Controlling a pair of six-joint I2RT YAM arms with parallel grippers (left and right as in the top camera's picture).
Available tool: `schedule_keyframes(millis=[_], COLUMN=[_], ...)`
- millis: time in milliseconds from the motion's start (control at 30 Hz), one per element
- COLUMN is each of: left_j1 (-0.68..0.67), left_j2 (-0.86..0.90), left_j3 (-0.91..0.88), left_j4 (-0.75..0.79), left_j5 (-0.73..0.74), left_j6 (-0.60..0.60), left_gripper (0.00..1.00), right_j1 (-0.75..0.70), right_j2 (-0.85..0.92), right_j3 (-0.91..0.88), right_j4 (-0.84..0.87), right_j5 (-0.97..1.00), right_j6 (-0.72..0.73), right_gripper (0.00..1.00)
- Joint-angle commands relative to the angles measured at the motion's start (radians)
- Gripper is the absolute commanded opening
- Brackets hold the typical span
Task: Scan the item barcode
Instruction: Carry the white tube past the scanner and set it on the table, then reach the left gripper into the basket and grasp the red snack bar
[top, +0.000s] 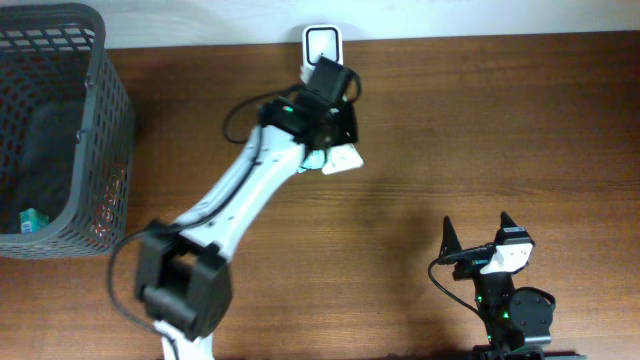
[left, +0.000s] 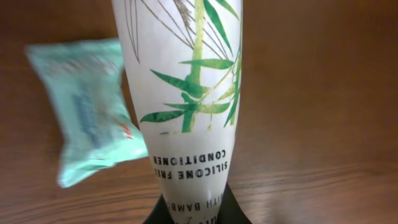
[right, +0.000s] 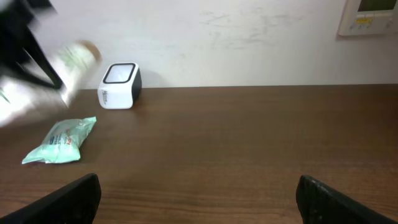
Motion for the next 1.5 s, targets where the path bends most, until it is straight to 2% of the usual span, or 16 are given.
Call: schedule_keyframes(millis=[0, 233, 300, 367, 433, 500, 600, 633, 833, 900, 967, 1133, 1267, 1333, 1400, 1467], left_j1=[-0.070, -0.116, -0.116, -0.115, -0.111, -0.103, -0.038, 0.021, 0.216, 0.223, 0.212, 0.193, 0.157, 0.143, 0.143, 0.143], left_j2=[0.103, 0.213, 0.213, 0.212, 0.210, 0.194, 0.126, 0.092, 0.142, 0.212, 0.285, 0.379, 0.396, 0.396, 0.396, 0.395], left_j3=[0.005, 0.005, 0.005, 0.006, 0.049, 0.111, 0.220, 0.244, 0.231, 0.231, 0.231, 0.230, 0.230, 0.230, 0.231, 0.232], left_j4=[0.022, 0.033, 0.043, 0.060, 0.064, 0.044, 0.015, 0.010, -0.132, -0.156, -0.122, -0.110, -0.136, -0.183, -0.217, -0.242], left_j5=[-0.022, -0.021, -0.021, -0.021, -0.018, -0.014, -0.026, -0.026, -0.021, 0.015, 0.097, 0.140, 0.204, 0.204, 0.211, 0.299], left_j6=[-0.006, -0.006, -0.006, -0.006, -0.006, -0.006, 0.047, 0.110, 0.138, 0.144, 0.149, 0.150, 0.249, 0.280, 0.280, 0.280], left_gripper=[0.00, 0.03, 0.25, 0.24, 0.38, 0.40, 0.42, 0.47, 0.44, 0.50, 0.65, 0.64, 0.47, 0.28, 0.27, 0.27], right_j1=[-0.003, -0.003, -0.003, -0.003, -0.003, -0.003, -0.003, -0.003, -0.003, -0.003, -0.003, -0.003, -0.003, -0.003, -0.003, -0.003], right_j2=[-0.007, -0.007, -0.007, -0.007, -0.007, -0.007, -0.007, -0.007, -0.007, -0.007, -0.007, -0.007, -0.007, -0.007, -0.007, -0.007], right_j3=[-0.008, -0.008, -0.008, -0.008, -0.008, -0.008, -0.008, -0.008, -0.008, -0.008, -0.008, -0.008, -0.008, -0.008, -0.008, -0.008], right_j4=[-0.001, -0.001, -0.001, -0.001, -0.001, -0.001, -0.001, -0.001, -0.001, -0.001, -0.001, -0.001, -0.001, -0.001, -0.001, -0.001], right_j5=[0.005, 0.005, 0.005, 0.005, 0.005, 0.005, 0.005, 0.005, 0.005, 0.005, 0.005, 0.005, 0.005, 0.005, 0.005, 0.005], right_j6=[0.003, 0.003, 0.003, 0.003, 0.003, 0.003, 0.003, 0.003, 0.003, 0.003, 0.003, 0.003, 0.003, 0.003, 0.003, 0.003], right_gripper=[0.99, 0.99, 0.99, 0.99, 0.99, 0.99, 0.99, 0.99, 0.99, 0.99, 0.99, 0.99, 0.99, 0.98, 0.99, 0.99])
